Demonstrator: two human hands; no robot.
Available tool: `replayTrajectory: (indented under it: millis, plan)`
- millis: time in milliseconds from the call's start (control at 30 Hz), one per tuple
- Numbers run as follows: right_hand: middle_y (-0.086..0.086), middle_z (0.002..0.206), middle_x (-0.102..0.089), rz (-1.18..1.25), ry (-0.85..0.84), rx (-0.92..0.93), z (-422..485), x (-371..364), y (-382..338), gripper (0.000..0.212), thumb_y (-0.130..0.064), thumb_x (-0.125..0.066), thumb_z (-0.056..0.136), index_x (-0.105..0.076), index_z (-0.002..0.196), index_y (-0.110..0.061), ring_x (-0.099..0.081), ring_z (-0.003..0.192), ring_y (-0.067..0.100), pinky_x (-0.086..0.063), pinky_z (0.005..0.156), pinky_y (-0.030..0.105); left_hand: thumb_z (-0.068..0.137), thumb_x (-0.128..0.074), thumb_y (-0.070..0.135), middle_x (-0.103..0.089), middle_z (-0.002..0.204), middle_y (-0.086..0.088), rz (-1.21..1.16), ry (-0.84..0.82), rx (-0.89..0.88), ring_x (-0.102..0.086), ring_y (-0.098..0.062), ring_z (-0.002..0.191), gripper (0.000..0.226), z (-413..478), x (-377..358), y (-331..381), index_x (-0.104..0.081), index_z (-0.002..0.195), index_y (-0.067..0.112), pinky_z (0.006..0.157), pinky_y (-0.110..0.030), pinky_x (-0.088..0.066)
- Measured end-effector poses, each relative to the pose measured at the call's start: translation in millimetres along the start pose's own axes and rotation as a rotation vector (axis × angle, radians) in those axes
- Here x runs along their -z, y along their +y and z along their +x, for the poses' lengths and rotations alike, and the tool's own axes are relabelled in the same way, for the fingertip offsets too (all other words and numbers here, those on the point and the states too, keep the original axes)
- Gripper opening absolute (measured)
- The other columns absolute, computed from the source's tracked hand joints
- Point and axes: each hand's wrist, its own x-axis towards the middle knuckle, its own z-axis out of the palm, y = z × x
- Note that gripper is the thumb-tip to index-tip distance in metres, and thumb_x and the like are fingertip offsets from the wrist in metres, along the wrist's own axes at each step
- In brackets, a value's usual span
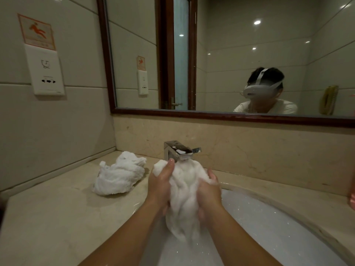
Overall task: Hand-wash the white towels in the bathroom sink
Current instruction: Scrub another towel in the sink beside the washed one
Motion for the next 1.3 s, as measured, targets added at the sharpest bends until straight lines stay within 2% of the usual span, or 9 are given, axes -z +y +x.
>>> replayTrajectory:
  millis: [67, 233, 400, 567, 667, 767, 967, 1167, 1300]
  plan:
    - [0.004, 0.106, -0.077, 0.038, -0.006, -0.070, -0.6, -3.2, -3.4, 0.021, -0.025, -0.059, 0.105, -0.067, 0.124, -0.028, -0.075, 0.094, 0.027, -0.061, 0.069, 0.032, 0.080, -0.077, 0.056, -0.076, 0.102, -0.015, -0.027, -0.037, 0.011, -0.072, -0.033, 0.102, 0.053, 4.8, 3.1, -3.6, -0.072, 0.103, 0.009, 0.096, -0.054, -0.056]
    - [0.013, 0.103, -0.081, 0.114, -0.068, -0.117, -4.9, -9.0, 5.4, 0.063, -0.059, -0.082, 0.073, -0.075, 0.117, -0.015, -0.080, 0.094, 0.034, -0.063, 0.093, 0.054, 0.095, -0.071, 0.037, -0.074, 0.124, -0.015, -0.137, -0.209, 0.128, -0.071, -0.033, 0.118, 0.046, -0.5, -0.5, -3.7, -0.063, 0.139, 0.026, 0.109, -0.057, -0.051]
    - [0.010, 0.090, -0.081, -0.010, -0.094, -0.048, -7.8, -1.3, -2.4, 0.032, -0.034, -0.087, 0.086, -0.077, 0.105, -0.010, -0.080, 0.084, 0.027, -0.064, 0.075, 0.038, 0.077, -0.077, 0.065, -0.074, 0.120, -0.022, -0.071, -0.210, 0.276, -0.072, -0.037, 0.114, 0.073, -3.5, -1.7, -0.4, -0.074, 0.125, 0.009, 0.109, -0.055, -0.052]
    - [0.002, 0.096, -0.079, -0.060, -0.069, 0.046, -8.1, -10.1, 6.0, 0.038, -0.047, -0.084, 0.086, -0.066, 0.115, -0.033, -0.078, 0.089, 0.023, -0.065, 0.079, 0.041, 0.092, -0.077, 0.035, -0.080, 0.098, -0.017, 0.027, -0.092, 0.163, -0.078, -0.033, 0.093, 0.032, -6.6, -2.9, 1.8, -0.078, 0.108, 0.007, 0.089, -0.049, -0.063]
    - [0.000, 0.095, -0.080, -0.086, -0.043, -0.019, -6.1, -13.4, 2.9, 0.036, -0.063, -0.069, 0.086, -0.066, 0.114, -0.041, -0.078, 0.089, 0.025, -0.065, 0.088, 0.050, 0.095, -0.073, 0.030, -0.079, 0.096, -0.016, 0.068, -0.037, 0.021, -0.078, -0.026, 0.089, 0.030, -2.0, -1.3, 2.1, -0.075, 0.105, 0.001, 0.073, -0.034, -0.062]
    - [-0.001, 0.089, -0.081, -0.029, -0.035, -0.081, -11.0, -17.8, -4.6, 0.023, -0.053, -0.063, 0.098, -0.075, 0.102, -0.035, -0.078, 0.088, 0.026, -0.063, 0.090, 0.048, 0.096, -0.072, 0.027, -0.076, 0.096, -0.018, 0.121, -0.009, -0.085, -0.072, -0.018, 0.079, 0.032, 0.0, 0.2, 2.4, -0.069, 0.102, -0.004, 0.059, -0.020, -0.054]
    - [-0.008, 0.097, -0.079, -0.126, 0.016, 0.119, -13.7, -16.3, 0.8, 0.037, -0.064, -0.072, 0.090, -0.074, 0.109, -0.033, -0.075, 0.096, 0.015, -0.059, 0.093, 0.038, 0.095, -0.069, 0.047, -0.081, 0.096, -0.006, 0.093, -0.036, -0.003, -0.078, -0.020, 0.088, 0.034, -7.8, -9.1, -3.0, -0.076, 0.109, 0.016, 0.065, -0.025, -0.060]
    - [-0.002, 0.092, -0.075, -0.227, 0.132, 0.093, -11.9, -9.8, -6.4, 0.045, -0.069, -0.056, 0.097, -0.073, 0.098, -0.027, -0.073, 0.090, 0.023, -0.061, 0.089, 0.043, 0.099, -0.070, 0.032, -0.077, 0.094, -0.006, 0.186, 0.012, 0.024, -0.074, -0.021, 0.085, 0.019, -5.5, -12.0, -5.3, -0.071, 0.100, 0.013, 0.069, -0.029, -0.058]
    - [-0.002, 0.104, -0.073, -0.221, 0.106, 0.109, -14.8, -14.3, -3.7, 0.052, -0.074, -0.051, 0.096, -0.066, 0.117, -0.029, -0.070, 0.101, 0.025, -0.058, 0.098, 0.046, 0.090, -0.065, 0.065, -0.076, 0.097, -0.002, 0.310, 0.073, -0.046, -0.072, -0.017, 0.085, 0.041, 8.8, -4.8, -9.3, -0.069, 0.096, 0.024, 0.068, -0.024, -0.056]
